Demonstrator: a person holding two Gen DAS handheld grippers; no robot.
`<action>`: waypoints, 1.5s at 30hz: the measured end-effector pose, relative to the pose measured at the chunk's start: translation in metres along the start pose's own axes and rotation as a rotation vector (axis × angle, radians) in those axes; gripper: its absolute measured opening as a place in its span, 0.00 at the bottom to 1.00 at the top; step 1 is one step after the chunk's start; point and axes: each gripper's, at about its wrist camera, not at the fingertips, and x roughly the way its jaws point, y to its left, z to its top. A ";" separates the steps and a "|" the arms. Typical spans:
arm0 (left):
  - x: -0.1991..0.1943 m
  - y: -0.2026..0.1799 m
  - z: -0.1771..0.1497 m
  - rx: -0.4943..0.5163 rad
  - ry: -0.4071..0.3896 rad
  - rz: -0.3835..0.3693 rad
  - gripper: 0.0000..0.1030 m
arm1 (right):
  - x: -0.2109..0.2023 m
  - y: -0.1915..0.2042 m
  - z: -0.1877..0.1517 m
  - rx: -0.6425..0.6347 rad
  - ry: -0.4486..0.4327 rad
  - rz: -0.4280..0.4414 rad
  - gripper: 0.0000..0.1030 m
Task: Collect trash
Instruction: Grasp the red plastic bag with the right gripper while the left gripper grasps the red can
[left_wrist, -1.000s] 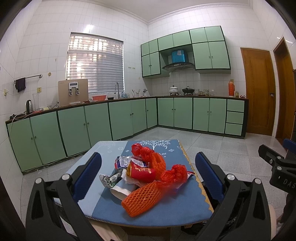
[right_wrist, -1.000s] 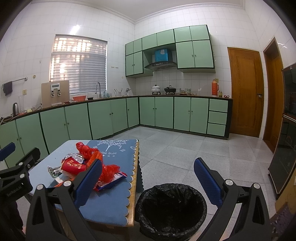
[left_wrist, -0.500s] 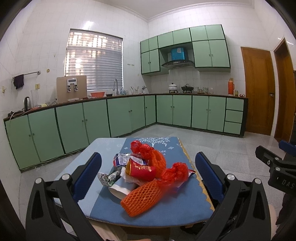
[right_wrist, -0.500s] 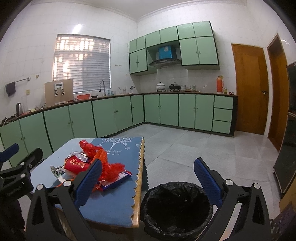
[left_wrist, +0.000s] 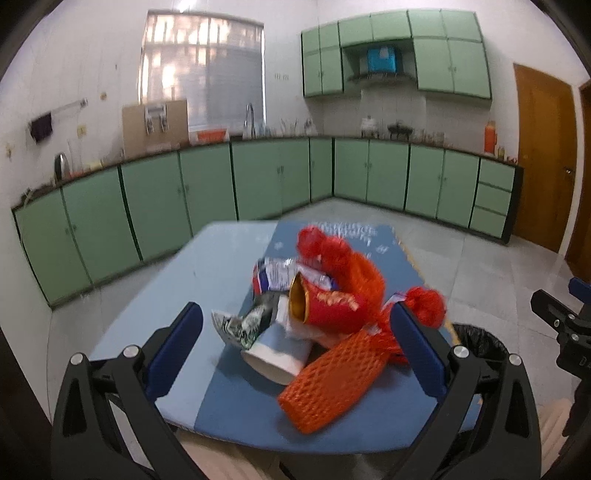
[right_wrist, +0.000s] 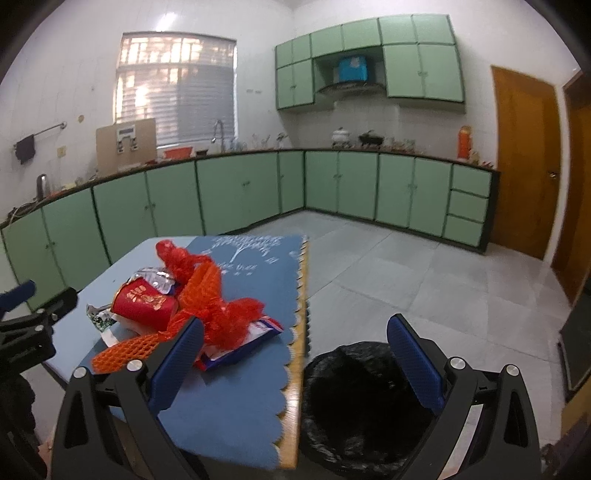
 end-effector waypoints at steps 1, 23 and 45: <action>0.006 0.003 -0.001 -0.009 0.010 0.001 0.95 | 0.009 0.002 0.001 0.001 0.018 0.018 0.86; 0.067 0.021 -0.003 0.018 0.027 0.014 0.91 | 0.138 0.052 -0.009 -0.022 0.248 0.219 0.24; 0.089 -0.016 -0.006 0.047 0.094 -0.150 0.36 | 0.116 0.023 0.013 0.015 0.136 0.197 0.20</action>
